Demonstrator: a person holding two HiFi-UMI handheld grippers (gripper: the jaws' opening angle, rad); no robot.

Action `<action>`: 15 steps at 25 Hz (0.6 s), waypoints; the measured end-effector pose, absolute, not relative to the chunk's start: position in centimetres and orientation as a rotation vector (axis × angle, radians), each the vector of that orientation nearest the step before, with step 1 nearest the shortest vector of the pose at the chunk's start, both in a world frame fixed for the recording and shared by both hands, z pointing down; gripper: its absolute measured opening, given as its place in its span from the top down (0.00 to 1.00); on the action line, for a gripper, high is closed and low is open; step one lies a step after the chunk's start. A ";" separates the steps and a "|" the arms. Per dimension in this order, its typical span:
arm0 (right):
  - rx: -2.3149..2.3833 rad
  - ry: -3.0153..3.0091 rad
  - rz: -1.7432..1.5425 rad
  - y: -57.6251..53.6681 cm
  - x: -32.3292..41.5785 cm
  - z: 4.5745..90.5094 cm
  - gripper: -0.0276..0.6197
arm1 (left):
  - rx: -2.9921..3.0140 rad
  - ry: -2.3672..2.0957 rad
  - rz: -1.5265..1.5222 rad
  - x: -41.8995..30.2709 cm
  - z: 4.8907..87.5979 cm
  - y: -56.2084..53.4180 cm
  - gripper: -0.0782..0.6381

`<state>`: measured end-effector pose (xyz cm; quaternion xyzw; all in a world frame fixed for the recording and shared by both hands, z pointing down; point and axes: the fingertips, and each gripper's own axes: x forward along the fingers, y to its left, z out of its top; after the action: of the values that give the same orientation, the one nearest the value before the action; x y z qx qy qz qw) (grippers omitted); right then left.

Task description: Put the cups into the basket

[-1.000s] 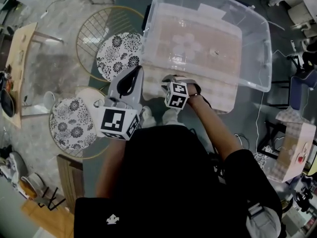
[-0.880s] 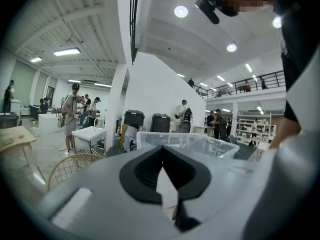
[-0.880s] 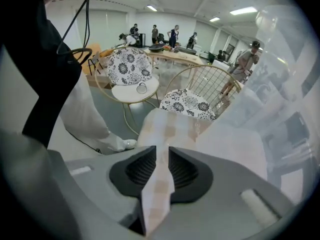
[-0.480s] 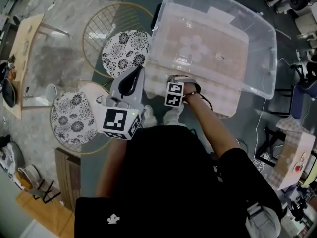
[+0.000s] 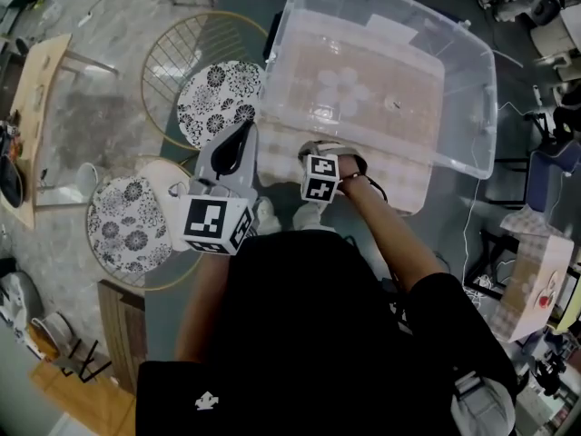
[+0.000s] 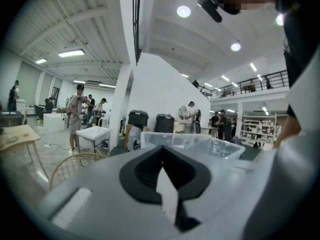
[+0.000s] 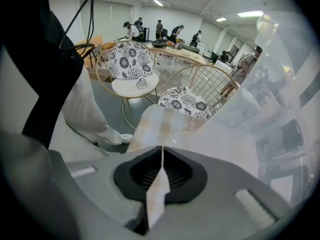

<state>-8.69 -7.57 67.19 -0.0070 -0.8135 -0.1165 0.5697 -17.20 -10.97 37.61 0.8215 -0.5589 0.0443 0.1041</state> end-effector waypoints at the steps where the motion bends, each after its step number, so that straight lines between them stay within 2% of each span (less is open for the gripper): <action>1: -0.015 -1.923 -0.277 -7.4 -8.8 66.7 0.94 | 2.424 -1.645 0.130 -17.0 37.7 -11.1 0.88; 15: 0.028 -2.256 -0.262 -5.2 -11.1 54.7 0.94 | 2.399 -1.682 0.132 -17.4 37.8 -11.9 0.88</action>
<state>-11.06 -5.16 54.68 0.0111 -0.9008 -0.1046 0.4214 -17.39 -11.86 37.81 0.8135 -0.5704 0.0447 0.1041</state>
